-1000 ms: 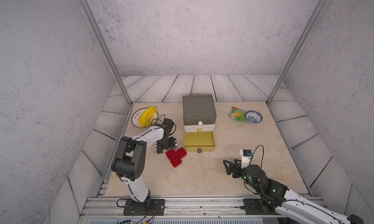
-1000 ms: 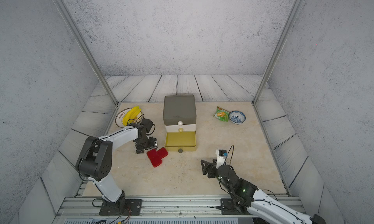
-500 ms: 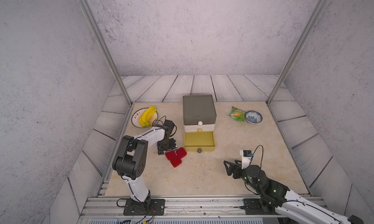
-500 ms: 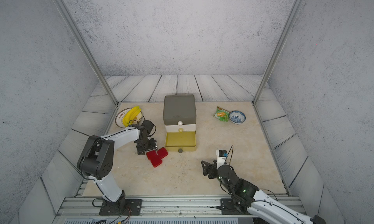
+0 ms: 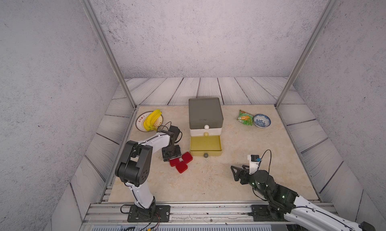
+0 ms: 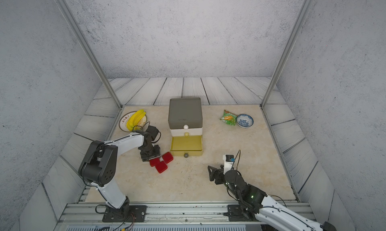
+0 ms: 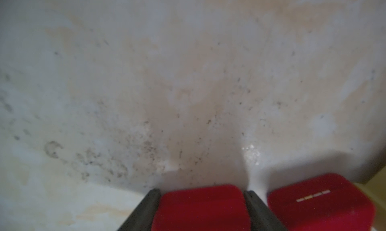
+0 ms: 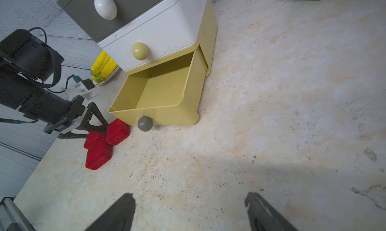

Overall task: Place the brooch boxes into the drawer by color
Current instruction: Pick up the brooch box from the center of the board.

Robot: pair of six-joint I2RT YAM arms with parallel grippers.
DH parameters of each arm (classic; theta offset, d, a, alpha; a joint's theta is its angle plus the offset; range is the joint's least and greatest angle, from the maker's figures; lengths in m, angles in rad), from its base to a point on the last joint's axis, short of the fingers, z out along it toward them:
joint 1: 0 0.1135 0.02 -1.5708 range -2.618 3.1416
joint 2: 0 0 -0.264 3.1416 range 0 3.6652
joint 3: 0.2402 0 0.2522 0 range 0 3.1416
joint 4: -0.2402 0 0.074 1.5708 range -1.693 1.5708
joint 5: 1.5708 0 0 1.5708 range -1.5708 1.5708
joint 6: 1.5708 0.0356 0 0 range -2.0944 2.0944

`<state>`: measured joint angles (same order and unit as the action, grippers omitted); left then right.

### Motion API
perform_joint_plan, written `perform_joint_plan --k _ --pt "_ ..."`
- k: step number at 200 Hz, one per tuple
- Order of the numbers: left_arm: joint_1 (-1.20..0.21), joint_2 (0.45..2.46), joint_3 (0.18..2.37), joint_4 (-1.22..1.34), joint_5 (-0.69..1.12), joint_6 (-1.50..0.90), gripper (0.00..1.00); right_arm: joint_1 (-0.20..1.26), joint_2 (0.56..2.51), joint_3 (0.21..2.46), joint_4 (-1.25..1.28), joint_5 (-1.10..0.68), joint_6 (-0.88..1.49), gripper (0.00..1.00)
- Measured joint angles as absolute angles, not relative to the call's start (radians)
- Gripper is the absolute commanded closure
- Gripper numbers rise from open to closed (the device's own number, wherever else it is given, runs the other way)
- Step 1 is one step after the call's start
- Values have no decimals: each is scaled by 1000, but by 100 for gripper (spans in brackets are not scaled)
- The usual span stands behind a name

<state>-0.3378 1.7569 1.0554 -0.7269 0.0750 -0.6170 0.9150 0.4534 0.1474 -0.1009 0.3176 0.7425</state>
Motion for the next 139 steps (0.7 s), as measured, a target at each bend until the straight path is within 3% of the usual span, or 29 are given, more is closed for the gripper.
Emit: perform_joint_plan --k 35,75,139 --pt "-338 1678 1055 -746 69 -606 56 915 544 175 -70 316 707 11" --pt "-338 1468 1102 -788 65 -583 56 913 809 327 20 250 649 11" --pt "-342 1304 1186 -823 171 -571 56 913 1267 737 236 -40 656 14"
